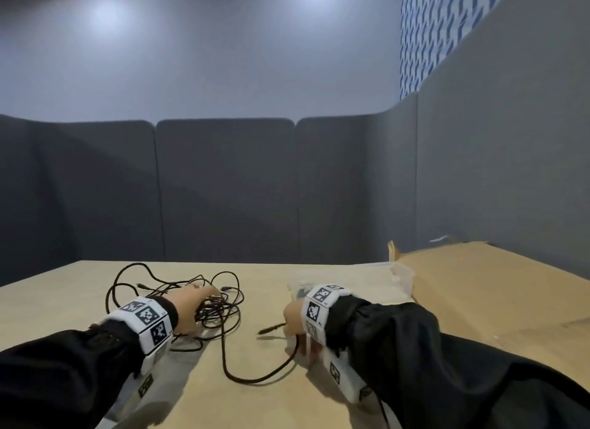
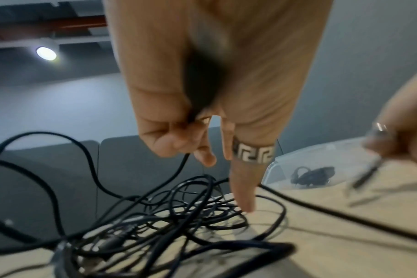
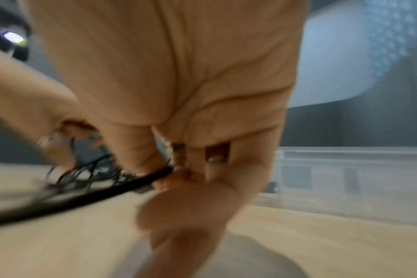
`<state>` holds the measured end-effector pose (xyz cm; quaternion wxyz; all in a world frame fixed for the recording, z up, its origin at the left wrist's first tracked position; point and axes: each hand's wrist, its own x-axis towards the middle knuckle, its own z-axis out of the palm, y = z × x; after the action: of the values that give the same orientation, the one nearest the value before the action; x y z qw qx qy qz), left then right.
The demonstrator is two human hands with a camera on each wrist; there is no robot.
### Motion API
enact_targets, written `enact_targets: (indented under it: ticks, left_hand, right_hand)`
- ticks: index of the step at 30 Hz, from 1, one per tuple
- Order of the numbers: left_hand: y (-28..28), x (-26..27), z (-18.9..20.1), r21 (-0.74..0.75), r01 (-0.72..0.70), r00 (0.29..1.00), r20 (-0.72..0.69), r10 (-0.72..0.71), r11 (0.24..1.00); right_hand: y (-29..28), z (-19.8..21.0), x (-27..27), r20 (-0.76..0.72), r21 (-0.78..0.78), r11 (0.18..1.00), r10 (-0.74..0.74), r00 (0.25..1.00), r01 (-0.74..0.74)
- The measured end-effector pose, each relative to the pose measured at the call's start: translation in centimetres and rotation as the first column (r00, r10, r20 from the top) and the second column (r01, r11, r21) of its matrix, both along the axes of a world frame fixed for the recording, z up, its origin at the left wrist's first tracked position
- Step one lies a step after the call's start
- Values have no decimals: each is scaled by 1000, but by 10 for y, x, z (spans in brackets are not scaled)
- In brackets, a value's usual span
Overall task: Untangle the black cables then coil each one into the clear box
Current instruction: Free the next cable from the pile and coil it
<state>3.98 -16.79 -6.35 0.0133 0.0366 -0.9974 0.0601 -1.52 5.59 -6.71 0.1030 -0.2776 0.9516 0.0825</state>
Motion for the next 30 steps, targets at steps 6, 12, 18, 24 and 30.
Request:
enact_targets:
  ticks: [6, 12, 18, 24, 30]
  left_hand:
    - [-19, 0, 6, -119, -103, 994, 17, 106, 988]
    - [-31, 5, 6, -171, -230, 969, 47, 241, 958]
    - [-21, 18, 4, -398, -366, 929, -111, 352, 841]
    - [37, -13, 4, -77, -17, 992, -129, 7, 997]
    - [69, -38, -2, -195, 44, 982, 187, -7, 980]
  right_hand:
    - [104, 91, -5, 408, -883, -282, -65, 910, 376]
    - [191, 148, -2, 251, -628, -769, -345, 904, -120]
    - [194, 139, -8, -200, -922, -48, -790, 579, -384]
    - [139, 115, 8, -633, -745, 608, -516, 577, -273]
    - [126, 108, 25, -740, -524, 834, -343, 579, -175]
